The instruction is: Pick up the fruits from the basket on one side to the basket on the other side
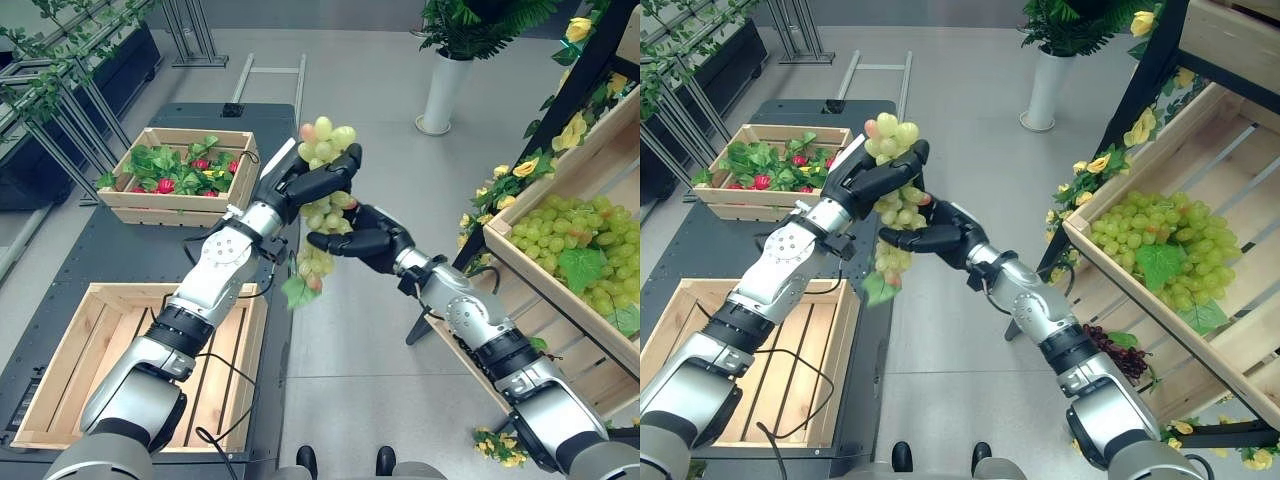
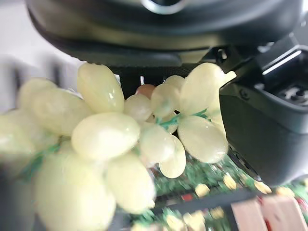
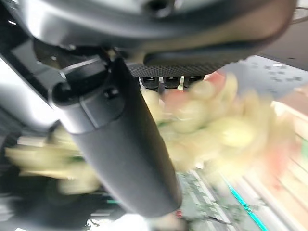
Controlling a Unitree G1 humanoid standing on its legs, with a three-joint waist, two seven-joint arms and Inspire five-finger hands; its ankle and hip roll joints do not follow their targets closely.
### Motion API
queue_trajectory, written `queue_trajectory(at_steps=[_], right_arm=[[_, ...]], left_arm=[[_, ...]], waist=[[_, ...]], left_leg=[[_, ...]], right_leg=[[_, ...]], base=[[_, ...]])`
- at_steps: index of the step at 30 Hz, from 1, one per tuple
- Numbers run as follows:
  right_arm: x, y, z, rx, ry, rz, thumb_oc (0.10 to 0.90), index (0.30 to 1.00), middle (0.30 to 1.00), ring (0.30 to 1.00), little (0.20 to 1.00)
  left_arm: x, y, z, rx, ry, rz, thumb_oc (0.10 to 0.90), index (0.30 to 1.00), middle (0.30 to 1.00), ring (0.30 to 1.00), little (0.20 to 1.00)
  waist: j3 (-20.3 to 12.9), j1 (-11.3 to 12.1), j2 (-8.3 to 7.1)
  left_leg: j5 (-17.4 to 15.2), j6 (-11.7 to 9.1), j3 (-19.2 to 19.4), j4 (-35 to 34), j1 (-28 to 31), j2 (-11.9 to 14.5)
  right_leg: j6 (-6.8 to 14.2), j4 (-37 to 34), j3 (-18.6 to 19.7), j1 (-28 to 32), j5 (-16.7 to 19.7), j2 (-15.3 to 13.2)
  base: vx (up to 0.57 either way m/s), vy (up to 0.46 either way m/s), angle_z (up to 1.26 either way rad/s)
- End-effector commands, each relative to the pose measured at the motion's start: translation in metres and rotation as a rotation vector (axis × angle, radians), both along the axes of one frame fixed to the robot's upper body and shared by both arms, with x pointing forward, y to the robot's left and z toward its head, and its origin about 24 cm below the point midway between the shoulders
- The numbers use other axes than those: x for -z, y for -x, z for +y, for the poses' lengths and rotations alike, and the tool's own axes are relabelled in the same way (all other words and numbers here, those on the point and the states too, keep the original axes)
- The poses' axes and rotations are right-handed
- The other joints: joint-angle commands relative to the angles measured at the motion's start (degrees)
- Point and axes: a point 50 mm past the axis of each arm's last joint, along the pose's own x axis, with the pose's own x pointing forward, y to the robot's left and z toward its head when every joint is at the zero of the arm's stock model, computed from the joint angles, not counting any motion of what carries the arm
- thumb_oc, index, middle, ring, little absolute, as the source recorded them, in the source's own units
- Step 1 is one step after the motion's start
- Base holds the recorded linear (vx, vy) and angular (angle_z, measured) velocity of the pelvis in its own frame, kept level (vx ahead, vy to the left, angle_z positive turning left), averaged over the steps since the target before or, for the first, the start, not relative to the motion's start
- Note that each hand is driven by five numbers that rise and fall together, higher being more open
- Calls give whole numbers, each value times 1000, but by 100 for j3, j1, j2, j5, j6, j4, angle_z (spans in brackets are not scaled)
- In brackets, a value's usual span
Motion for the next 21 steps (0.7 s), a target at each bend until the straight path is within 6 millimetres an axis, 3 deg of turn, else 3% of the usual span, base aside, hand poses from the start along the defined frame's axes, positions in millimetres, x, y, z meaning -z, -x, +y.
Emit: queue_trajectory(at_steps=[1, 13, 21], right_arm=[[-24, -16, 13, 84, -61, -53, 800, 900, 900, 900, 900], [-19, -19, 14, 165, -63, -13, 800, 900, 900, 900, 900], [-34, -16, 19, 185, -167, -79, 800, 900, 900, 900, 900]], left_arm=[[-81, 2, -32, 130, 164, -251, 400, 300, 300, 300, 300], [-79, 1, -32, 143, 160, -231, 400, 300, 300, 300, 300], [-70, 0, -30, 136, 155, -199, 400, 300, 300, 300, 300]], waist=[[-1044, 58, 200], [-1051, 98, 215], [-1059, 120, 225]], left_leg=[[-618, -133, -137, 7, -58, -214], [-608, -122, -177, 7, -64, -221], [-602, -117, -206, 7, -62, -223]], right_leg=[[-177, 8, -90, -84, -246, 142], [-189, 8, -89, -80, -239, 146], [-183, 8, -92, -75, -226, 150]], base=[[0, 0, 0], [-1, -1, 0], [0, 0, 0]])
